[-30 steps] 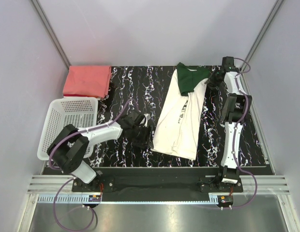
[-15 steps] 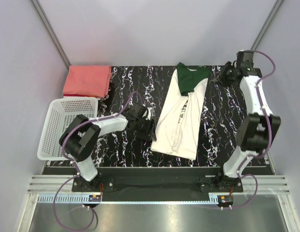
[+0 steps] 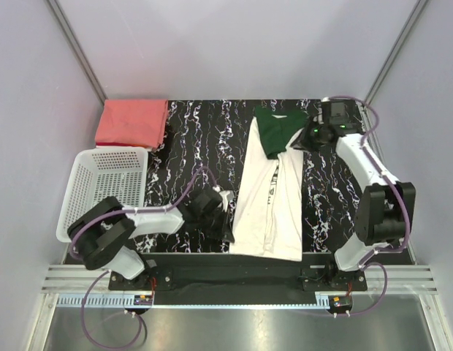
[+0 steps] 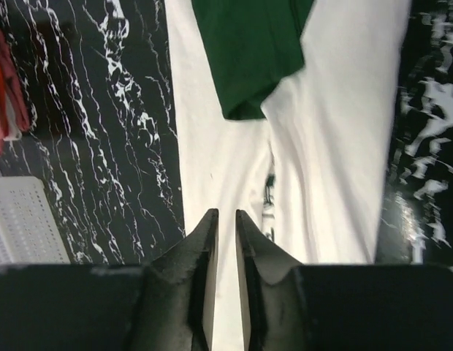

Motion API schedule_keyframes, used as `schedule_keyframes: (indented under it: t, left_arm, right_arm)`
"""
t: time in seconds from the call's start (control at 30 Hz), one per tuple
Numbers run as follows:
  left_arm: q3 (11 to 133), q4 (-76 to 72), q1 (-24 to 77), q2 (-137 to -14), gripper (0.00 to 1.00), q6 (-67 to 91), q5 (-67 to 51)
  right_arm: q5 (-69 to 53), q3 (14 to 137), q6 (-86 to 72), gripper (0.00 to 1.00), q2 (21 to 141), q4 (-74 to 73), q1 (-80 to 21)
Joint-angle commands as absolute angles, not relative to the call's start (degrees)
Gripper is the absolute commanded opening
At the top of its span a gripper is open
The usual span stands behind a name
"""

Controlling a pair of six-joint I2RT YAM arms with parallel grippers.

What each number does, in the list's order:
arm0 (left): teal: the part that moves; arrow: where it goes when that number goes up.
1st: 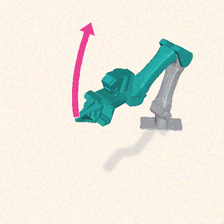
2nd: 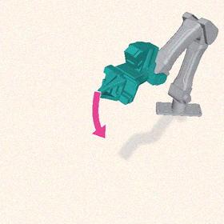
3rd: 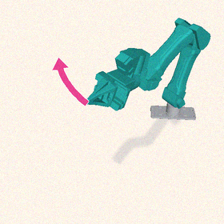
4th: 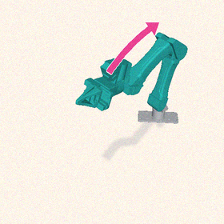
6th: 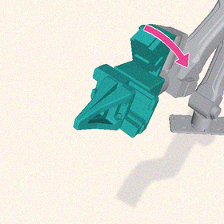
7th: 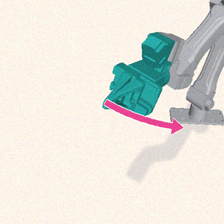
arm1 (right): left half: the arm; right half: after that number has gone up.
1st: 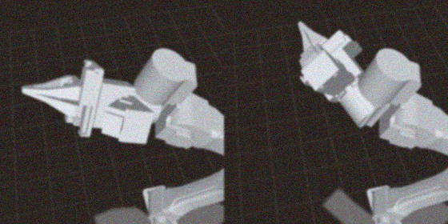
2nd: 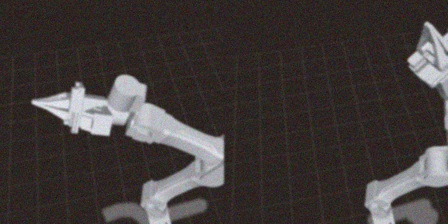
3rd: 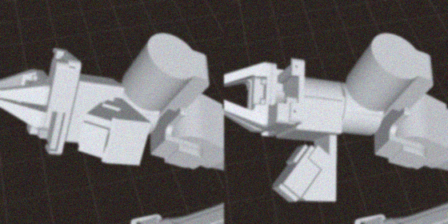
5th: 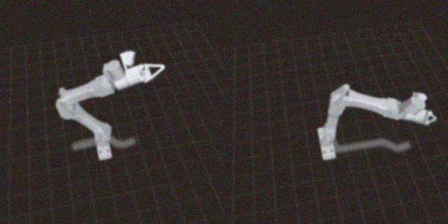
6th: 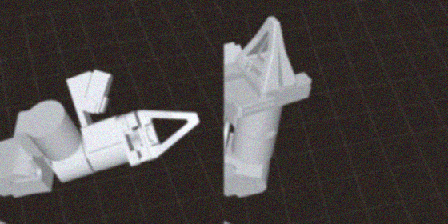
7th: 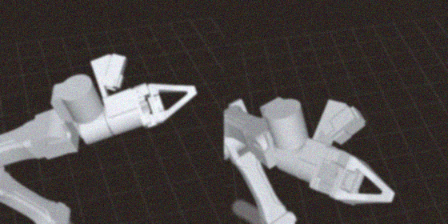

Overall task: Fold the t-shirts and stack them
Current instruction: Fold the tshirt

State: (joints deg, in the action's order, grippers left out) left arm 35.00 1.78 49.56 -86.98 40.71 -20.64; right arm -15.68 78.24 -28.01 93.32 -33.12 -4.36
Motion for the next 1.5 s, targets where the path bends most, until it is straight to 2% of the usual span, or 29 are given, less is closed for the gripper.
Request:
schedule_keyframes:
  t: [0.0, 0.03, 0.07, 0.13, 0.17, 0.3, 0.4, 0.6, 0.87, 1.07, 1.3, 1.47]
  left_arm:
    - [30.06, -4.73, 52.11, -83.16, 0.01, 48.68, -17.4]
    - [29.8, -4.75, 52.9, -82.88, 0.06, 49.13, -16.88]
    - [29.88, -4.75, 53.0, -82.71, 0.24, 49.48, -16.79]
    - [30.06, -4.14, 53.17, -82.01, 0.33, 49.48, -17.22]
    - [30.41, -3.61, 53.26, -81.57, 0.41, 49.05, -17.14]
    - [32.95, 2.97, 53.17, -76.74, 0.48, 46.68, -13.28]
    - [36.99, 12.53, 53.0, -70.51, 0.5, 43.16, -8.01]
    - [41.83, 19.94, 50.28, -60.23, 0.54, 37.54, 2.27]
    - [41.57, 20.48, 41.58, -57.13, 0.57, 33.41, -1.39]
    - [41.66, 19.95, 37.18, -60.29, 0.56, 31.99, -4.92]
    - [41.66, 18.46, 37.18, -62.66, 0.56, 32.52, -6.59]
    - [45.16, 16.61, 34.99, -69.06, 0.56, 29.62, -11.15]
  right_arm:
    - [-10.13, 79.97, -30.92, 0.2, 98.67, -24.53, -10.27]
    - [-9.24, 81.02, -31.29, 0.19, 100.44, -24.0, -11.59]
    - [-8.27, 82.25, -31.81, 0.16, 102.46, -23.82, -13.6]
    - [-6.08, 85.68, -32.78, 0.14, 107.82, -23.82, -15.46]
    - [-5.54, 86.74, -33.04, 0.13, 109.49, -23.73, -16.34]
    - [-3.43, 92.62, -33.48, 0.11, 117.57, -23.91, -20.03]
    - [-1.85, 96.57, -34.19, 0.11, 122.67, -24.52, -21.0]
    - [-0.36, 106.58, -35.16, 0.11, 133.22, -29.61, -22.93]
    - [-3.16, 123.38, -35.42, 0.09, 144.57, -36.72, -24.96]
    - [-6.67, 143.23, -36.12, 0.09, 156.34, -42.01, -25.22]
    - [-9.31, 147.65, -34.9, 0.09, 156.89, -42.36, -25.4]
    - [-11.42, 145.47, -31.83, 0.2, 149.01, -42.63, -25.4]
